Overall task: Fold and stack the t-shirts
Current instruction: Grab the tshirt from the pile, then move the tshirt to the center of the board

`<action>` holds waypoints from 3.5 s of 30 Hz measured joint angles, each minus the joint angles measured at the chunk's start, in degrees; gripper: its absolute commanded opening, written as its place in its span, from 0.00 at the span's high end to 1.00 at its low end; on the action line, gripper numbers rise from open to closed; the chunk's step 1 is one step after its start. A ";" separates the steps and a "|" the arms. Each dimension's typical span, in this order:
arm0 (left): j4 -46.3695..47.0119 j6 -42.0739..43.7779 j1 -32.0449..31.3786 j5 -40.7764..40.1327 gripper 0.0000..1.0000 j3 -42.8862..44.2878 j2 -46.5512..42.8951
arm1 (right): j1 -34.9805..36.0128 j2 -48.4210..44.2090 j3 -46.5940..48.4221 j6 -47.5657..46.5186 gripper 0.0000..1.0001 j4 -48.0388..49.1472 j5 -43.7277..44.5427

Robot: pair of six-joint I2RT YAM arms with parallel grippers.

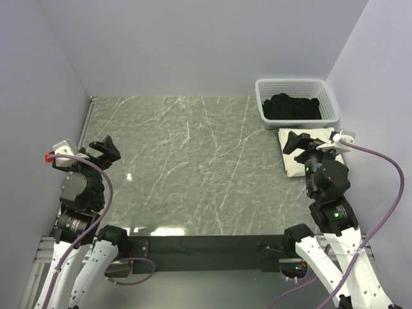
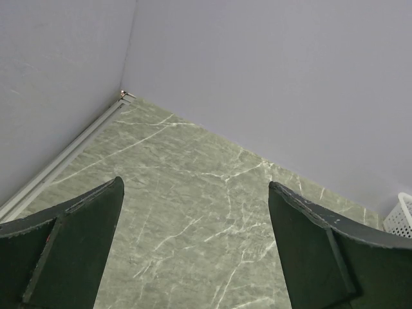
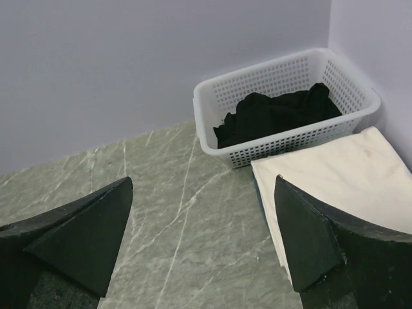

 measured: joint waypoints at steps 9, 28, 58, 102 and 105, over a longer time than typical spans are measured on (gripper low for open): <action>0.07 -0.09 0.00 0.07 0.01 -0.44 -0.15 | 0.00 1.51 0.28 1.38 0.02 -0.17 -0.39; -0.07 -4.39 -2.71 3.41 0.00 -12.79 -1.92 | -6.32 52.48 27.61 6.69 0.09 -8.66 -7.85; -5.18 -13.05 -4.22 5.55 0.00 -0.83 26.53 | -22.75 107.86 77.53 4.46 0.69 -17.66 -17.94; -11.98 -11.69 -4.22 9.64 0.00 -0.57 9.03 | 18.51 63.71 48.89 3.06 0.39 5.97 -29.46; -12.44 -11.72 -4.22 11.06 0.01 -0.59 10.56 | 16.79 68.19 46.03 6.36 0.32 1.16 -24.65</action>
